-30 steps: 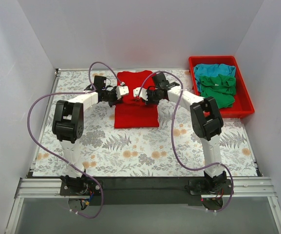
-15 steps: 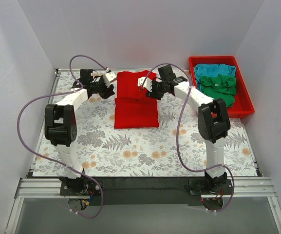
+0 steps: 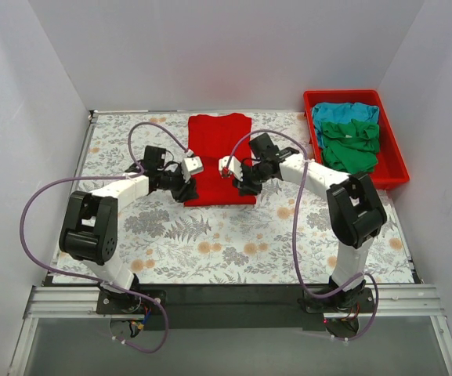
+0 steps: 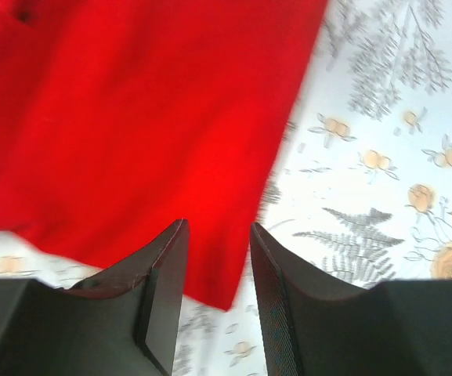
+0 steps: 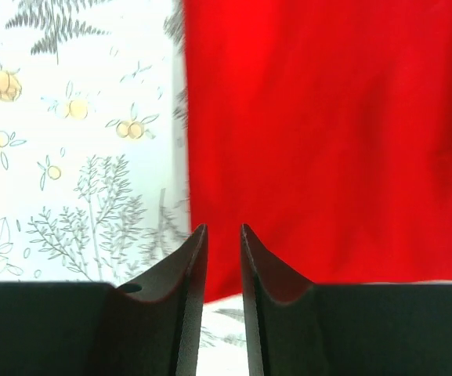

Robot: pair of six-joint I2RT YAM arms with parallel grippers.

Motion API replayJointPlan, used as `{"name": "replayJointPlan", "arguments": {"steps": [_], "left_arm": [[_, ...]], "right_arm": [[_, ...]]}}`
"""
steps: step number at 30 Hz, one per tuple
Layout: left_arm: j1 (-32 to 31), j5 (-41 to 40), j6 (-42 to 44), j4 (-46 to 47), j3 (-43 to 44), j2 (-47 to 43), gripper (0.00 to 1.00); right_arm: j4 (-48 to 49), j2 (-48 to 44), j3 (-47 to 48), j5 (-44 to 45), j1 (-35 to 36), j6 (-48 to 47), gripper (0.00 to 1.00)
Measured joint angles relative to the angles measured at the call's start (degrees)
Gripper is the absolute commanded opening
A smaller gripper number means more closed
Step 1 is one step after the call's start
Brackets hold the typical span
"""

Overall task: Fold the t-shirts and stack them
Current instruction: Fold the tshirt

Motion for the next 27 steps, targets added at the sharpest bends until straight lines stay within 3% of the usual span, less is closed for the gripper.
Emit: {"name": "replayJointPlan", "arguments": {"steps": [11,21,25,27], "left_arm": [[-1.66,-5.18,0.87,2.78,-6.16,3.02,0.35],[-1.73,-5.70,7.89,3.43,-8.39,1.92,0.39],[-1.77,-5.90,9.90,2.40,-7.96,2.10,0.38],[-1.77,-5.99,11.17,1.86,-7.72,2.23,0.34]], "right_arm": [[5.46,4.55,-7.39,0.96,-0.61,3.37,0.24],[8.35,2.01,-11.50,1.44,-0.15,0.66,0.48],[8.33,1.55,-12.00,1.62,-0.04,-1.81,0.49],[8.37,1.44,-12.20,1.66,-0.02,-2.95,0.38]]}}
